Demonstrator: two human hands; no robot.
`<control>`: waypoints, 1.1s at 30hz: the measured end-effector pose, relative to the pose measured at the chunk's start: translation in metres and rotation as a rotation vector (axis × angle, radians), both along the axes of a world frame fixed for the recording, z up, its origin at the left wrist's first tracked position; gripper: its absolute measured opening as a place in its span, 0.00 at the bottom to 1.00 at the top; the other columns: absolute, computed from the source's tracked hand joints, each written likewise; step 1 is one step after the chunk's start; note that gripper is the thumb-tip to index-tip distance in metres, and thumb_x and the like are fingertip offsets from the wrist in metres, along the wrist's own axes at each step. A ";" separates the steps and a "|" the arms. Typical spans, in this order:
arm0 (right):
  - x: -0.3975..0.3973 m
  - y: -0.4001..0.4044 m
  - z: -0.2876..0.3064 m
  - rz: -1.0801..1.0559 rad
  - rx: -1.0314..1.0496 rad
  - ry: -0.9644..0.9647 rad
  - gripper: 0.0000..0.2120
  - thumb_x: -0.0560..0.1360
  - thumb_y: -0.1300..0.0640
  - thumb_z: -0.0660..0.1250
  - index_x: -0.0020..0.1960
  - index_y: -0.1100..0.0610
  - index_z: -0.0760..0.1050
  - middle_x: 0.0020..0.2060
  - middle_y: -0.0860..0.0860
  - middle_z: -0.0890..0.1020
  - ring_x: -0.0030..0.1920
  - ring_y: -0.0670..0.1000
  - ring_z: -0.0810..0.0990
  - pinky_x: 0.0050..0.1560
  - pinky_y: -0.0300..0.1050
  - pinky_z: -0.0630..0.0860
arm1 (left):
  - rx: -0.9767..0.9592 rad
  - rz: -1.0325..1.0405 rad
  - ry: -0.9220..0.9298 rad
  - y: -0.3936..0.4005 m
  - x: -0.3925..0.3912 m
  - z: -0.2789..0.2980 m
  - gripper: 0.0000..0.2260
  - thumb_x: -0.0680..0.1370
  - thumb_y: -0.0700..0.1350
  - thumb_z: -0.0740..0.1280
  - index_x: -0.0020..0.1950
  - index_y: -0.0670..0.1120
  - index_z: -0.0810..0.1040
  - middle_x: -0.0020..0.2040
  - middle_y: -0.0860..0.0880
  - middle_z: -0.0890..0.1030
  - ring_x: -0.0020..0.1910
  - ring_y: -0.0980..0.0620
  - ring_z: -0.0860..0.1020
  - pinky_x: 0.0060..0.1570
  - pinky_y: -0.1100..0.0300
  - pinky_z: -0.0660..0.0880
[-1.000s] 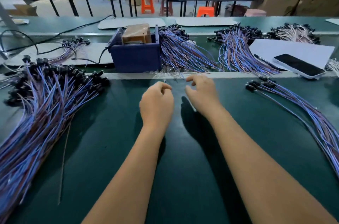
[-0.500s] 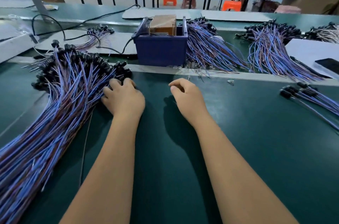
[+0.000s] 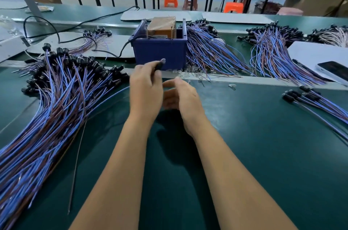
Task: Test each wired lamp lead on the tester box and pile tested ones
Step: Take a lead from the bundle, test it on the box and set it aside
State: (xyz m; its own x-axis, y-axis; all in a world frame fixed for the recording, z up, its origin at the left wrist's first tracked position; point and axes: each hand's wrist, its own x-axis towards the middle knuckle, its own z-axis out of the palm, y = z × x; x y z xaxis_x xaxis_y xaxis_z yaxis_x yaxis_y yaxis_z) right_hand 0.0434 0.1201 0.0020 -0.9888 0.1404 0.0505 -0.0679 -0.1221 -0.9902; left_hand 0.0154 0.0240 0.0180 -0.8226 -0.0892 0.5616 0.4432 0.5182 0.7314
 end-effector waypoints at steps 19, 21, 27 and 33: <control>0.007 0.033 0.012 0.082 -0.513 -0.214 0.22 0.84 0.46 0.50 0.52 0.57 0.79 0.39 0.53 0.82 0.37 0.49 0.81 0.37 0.37 0.79 | 0.429 -1.331 -0.799 0.007 0.027 0.004 0.12 0.74 0.48 0.66 0.50 0.46 0.86 0.42 0.48 0.82 0.44 0.51 0.79 0.47 0.58 0.75; 0.006 0.033 0.010 0.019 -0.478 -0.181 0.19 0.84 0.50 0.53 0.52 0.57 0.79 0.35 0.49 0.79 0.33 0.46 0.78 0.33 0.36 0.76 | 0.362 -1.348 -0.841 -0.001 0.022 0.002 0.13 0.72 0.54 0.70 0.52 0.49 0.86 0.46 0.48 0.84 0.50 0.48 0.80 0.55 0.53 0.75; 0.001 0.034 0.006 -0.006 -0.440 -0.089 0.14 0.83 0.56 0.56 0.50 0.60 0.79 0.27 0.48 0.72 0.25 0.44 0.67 0.27 0.34 0.66 | 0.468 -0.884 -0.810 -0.018 0.005 -0.002 0.18 0.80 0.52 0.60 0.33 0.51 0.82 0.40 0.49 0.85 0.48 0.52 0.83 0.53 0.52 0.78; 0.000 0.020 -0.001 -0.008 -0.034 0.008 0.15 0.81 0.59 0.59 0.41 0.55 0.82 0.26 0.49 0.75 0.26 0.45 0.70 0.28 0.36 0.67 | 0.622 -0.474 -0.727 -0.008 -0.003 -0.008 0.15 0.84 0.53 0.56 0.52 0.49 0.80 0.41 0.51 0.85 0.39 0.52 0.83 0.37 0.60 0.79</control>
